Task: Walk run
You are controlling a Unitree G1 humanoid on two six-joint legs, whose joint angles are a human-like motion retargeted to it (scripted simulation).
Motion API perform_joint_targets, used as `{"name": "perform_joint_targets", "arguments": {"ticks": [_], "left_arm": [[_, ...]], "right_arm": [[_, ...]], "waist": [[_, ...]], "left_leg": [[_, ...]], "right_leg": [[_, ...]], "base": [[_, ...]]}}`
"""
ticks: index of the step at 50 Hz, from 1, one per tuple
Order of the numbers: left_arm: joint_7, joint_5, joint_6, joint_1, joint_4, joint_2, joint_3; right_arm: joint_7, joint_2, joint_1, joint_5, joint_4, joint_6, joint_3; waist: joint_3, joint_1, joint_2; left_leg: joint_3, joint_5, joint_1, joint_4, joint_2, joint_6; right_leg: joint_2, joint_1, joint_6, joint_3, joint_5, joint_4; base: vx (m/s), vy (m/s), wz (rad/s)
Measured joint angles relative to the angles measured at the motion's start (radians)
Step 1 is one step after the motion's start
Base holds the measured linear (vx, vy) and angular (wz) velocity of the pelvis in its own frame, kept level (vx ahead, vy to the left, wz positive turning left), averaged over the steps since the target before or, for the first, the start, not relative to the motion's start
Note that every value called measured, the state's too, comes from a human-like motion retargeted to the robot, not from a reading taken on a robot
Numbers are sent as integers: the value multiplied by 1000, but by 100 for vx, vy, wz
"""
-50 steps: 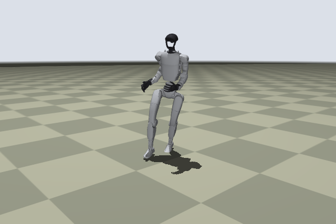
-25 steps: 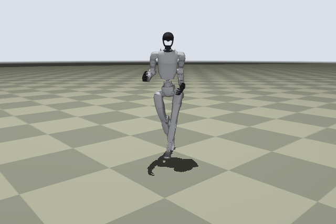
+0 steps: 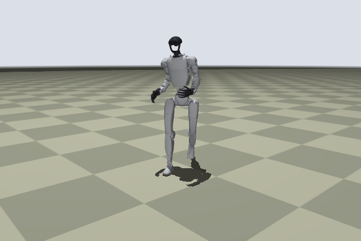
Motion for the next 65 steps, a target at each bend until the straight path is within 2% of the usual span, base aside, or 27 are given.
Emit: {"name": "perform_joint_targets", "arguments": {"ticks": [2,3,5,8,11,15,17,19,21,22,23,25,27,29,32,37,40,42,45,48,50,53,55,60,62,63,65], "left_arm": [[-48,-11,9,10,-1,23,8],[-93,-4,14,41,8,23,23],[-190,20,31,71,55,-1,65],[-145,22,10,112,77,-34,72],[-119,62,-9,163,71,-54,91],[-120,136,-21,202,103,-57,148],[-107,158,-23,195,120,-41,157],[-88,172,-28,179,116,-19,160],[-73,179,-25,151,86,13,152],[-70,178,-18,138,61,34,142],[-70,169,-7,133,28,60,122],[-74,140,3,127,-15,86,65],[-115,94,41,24,-3,96,123],[-100,90,37,-32,3,90,99],[-30,92,13,-71,8,66,95],[12,53,10,-72,10,7,92],[4,24,20,-99,9,6,109],[-17,11,28,-136,10,36,122],[-85,28,38,-113,0,102,138],[-134,75,29,-76,25,98,146],[-103,104,8,-38,40,81,150],[-79,120,-12,35,49,34,146],[-87,134,-20,91,60,6,170],[-57,192,-33,181,83,-34,189],[-32,214,-37,184,77,-41,187],[-25,223,-36,182,68,-45,181],[-16,232,-29,164,44,-40,158]], "right_arm": [[-92,26,-55,-3,-63,-17,22],[-146,39,-68,-10,-86,-37,48],[-201,58,-165,7,-84,-82,9],[-240,61,-280,81,-105,-97,103],[-262,44,-334,175,-144,-132,138],[-253,14,-327,216,-178,-140,132],[-250,-5,-310,193,-184,-126,121],[-256,-26,-301,160,-180,-106,124],[-256,-48,-297,128,-172,-86,126],[-247,-57,-289,116,-168,-79,122],[-223,-62,-267,106,-166,-75,111],[-171,-59,-182,74,-144,-81,77],[-157,-42,-152,67,-94,-74,85],[-151,-19,-89,79,-61,-75,96],[-113,23,-5,90,-30,-82,94],[-91,52,46,50,-22,-94,49],[-150,70,9,2,-48,-97,31],[-228,75,-46,-27,-76,-96,35],[-349,84,-108,-45,-97,-114,74],[-371,75,-245,-6,-61,-145,38],[-335,65,-312,27,-56,-127,88],[-326,33,-372,67,-77,-137,118],[-341,20,-393,78,-83,-146,147],[-291,4,-355,73,-95,-119,184],[-249,-4,-329,67,-93,-93,198],[-229,-15,-313,64,-93,-82,205],[-183,-41,-277,61,-88,-63,215]], "waist": [[-14,20,-1],[-32,42,-2],[-45,10,-24],[-82,78,-73],[-63,103,-83],[-69,222,-146],[-53,266,-162],[-21,299,-183],[21,297,-195],[33,276,-201],[22,221,-210],[-2,217,-171],[-6,161,-121],[-28,161,-90],[-45,104,-66],[-71,-34,-16],[-74,-61,10],[-42,-65,18],[-53,-50,13],[-92,-14,-90],[-111,40,-129],[-85,70,-134],[-81,164,-177],[-55,323,-254],[-37,333,-262],[-25,332,-273],[-28,271,-287]], "left_leg": [[15,0,-56,219,7,0],[-34,0,-70,279,-29,0],[-168,-60,-166,431,-63,0],[-24,-295,-348,509,54,137],[16,-465,-503,396,111,307],[95,-556,-568,-56,75,384],[0,-606,-550,-268,2,366],[1,-626,-537,-362,23,283],[6,-499,-521,-322,29,259],[15,-469,-518,-253,17,270],[53,-608,-524,-141,-19,336],[-134,-723,-526,6,-6,248],[-22,-800,-512,98,130,233],[-13,-837,-421,64,153,218],[55,-733,-277,-61,166,205],[122,-290,-42,-260,121,103],[123,-31,32,-282,50,0],[143,0,-34,-9,15,0],[160,0,-100,346,75,0],[-17,-93,-258,468,-83,0],[-27,-227,-371,495,-44,37],[-13,-403,-531,423,60,337],[84,-478,-579,274,128,391],[-75,-565,-567,-254,-43,322],[71,-562,-543,-323,23,222],[145,-495,-533,-305,23,301],[120,-558,-517,-193,-53,412]], "right_leg": [[63,-13,-138,17,-60,165],[144,1,-118,184,-145,256],[26,15,-105,57,-204,364],[117,161,-162,154,-229,276],[142,287,-143,173,-108,170],[157,453,-79,261,216,42],[149,537,-18,270,368,20],[113,594,52,235,465,94],[124,590,128,258,486,338],[142,569,169,259,486,478],[164,532,206,223,486,596],[188,475,128,87,486,705],[247,345,131,92,365,788],[278,245,109,89,214,783],[242,107,105,69,48,659],[84,-2,39,-74,-38,182],[28,-15,-55,-109,-34,-15],[-36,-39,-131,-130,77,84],[62,-47,-168,36,-198,378],[-32,20,-168,38,-258,434],[38,105,-168,134,-241,350],[107,249,-168,159,-95,197],[140,363,-165,208,62,82],[101,567,38,250,425,-9],[91,618,152,210,486,66],[80,621,222,221,486,166],[85,577,354,176,486,412]], "base": [[161,-57,-94],[205,-105,-64],[159,-93,17],[129,-77,-146],[118,-42,-92],[136,-50,-172],[161,-42,-178],[173,-36,-177],[113,-21,-93],[169,-18,39],[189,-12,58],[153,-11,-25],[142,-52,-55],[130,-51,-70],[107,-39,-50],[124,-36,-28],[101,1,-97],[104,46,-99],[164,-59,-109],[154,-85,-113],[99,-73,-247],[127,-55,-183],[139,-62,-300],[124,-26,-226],[137,-9,-120],[162,-2,-31],[151,-9,53]]}}
